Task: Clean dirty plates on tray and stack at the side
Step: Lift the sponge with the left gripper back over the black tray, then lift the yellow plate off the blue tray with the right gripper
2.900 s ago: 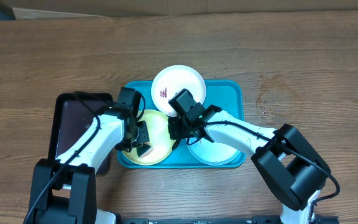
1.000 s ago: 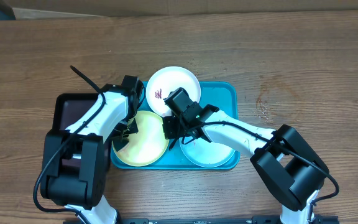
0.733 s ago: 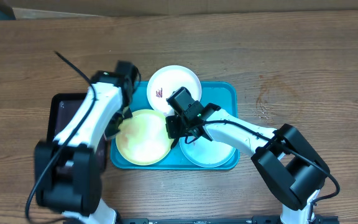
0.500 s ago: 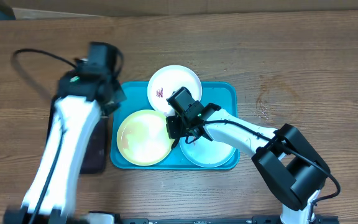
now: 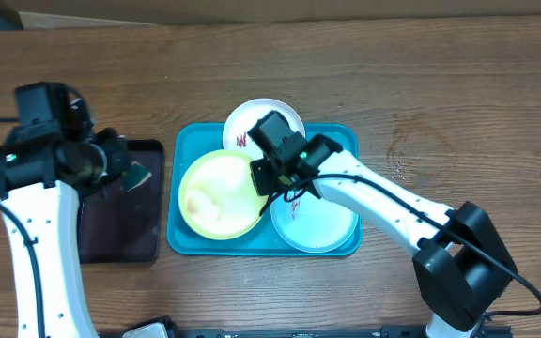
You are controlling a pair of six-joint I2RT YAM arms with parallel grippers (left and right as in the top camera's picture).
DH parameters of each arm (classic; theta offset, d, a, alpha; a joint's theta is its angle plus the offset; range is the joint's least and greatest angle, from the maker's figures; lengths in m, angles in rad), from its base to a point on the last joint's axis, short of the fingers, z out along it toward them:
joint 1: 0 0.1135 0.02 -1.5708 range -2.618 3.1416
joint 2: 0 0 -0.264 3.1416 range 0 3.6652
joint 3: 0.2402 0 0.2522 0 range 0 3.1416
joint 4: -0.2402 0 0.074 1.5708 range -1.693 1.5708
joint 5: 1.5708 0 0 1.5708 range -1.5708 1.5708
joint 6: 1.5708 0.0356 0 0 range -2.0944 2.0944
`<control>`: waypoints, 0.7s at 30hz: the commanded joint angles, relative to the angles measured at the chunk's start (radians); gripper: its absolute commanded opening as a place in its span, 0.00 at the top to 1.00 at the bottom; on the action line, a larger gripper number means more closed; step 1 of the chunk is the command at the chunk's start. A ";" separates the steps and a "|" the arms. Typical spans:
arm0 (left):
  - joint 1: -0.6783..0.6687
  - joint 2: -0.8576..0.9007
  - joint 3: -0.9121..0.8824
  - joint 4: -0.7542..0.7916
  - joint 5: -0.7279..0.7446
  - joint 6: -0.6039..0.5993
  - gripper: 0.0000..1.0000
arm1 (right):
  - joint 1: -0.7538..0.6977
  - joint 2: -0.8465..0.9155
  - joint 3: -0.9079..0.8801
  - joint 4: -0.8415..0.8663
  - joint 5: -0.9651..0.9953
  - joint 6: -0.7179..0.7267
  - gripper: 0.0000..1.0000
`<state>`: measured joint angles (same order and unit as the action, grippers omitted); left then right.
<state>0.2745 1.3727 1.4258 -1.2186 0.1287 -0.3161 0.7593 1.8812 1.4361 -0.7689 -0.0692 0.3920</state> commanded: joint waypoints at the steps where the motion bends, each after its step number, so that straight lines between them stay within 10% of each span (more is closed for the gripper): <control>1: 0.060 0.002 0.000 -0.005 0.070 0.037 0.96 | 0.001 -0.048 0.134 -0.081 0.127 -0.057 0.96; 21: 0.080 0.002 -0.002 -0.001 -0.036 -0.040 0.96 | 0.368 -0.048 0.352 -0.289 1.321 -0.392 0.96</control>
<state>0.3534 1.3727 1.4258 -1.2201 0.1192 -0.3382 1.0817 1.8683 1.7546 -1.0840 0.9730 0.1127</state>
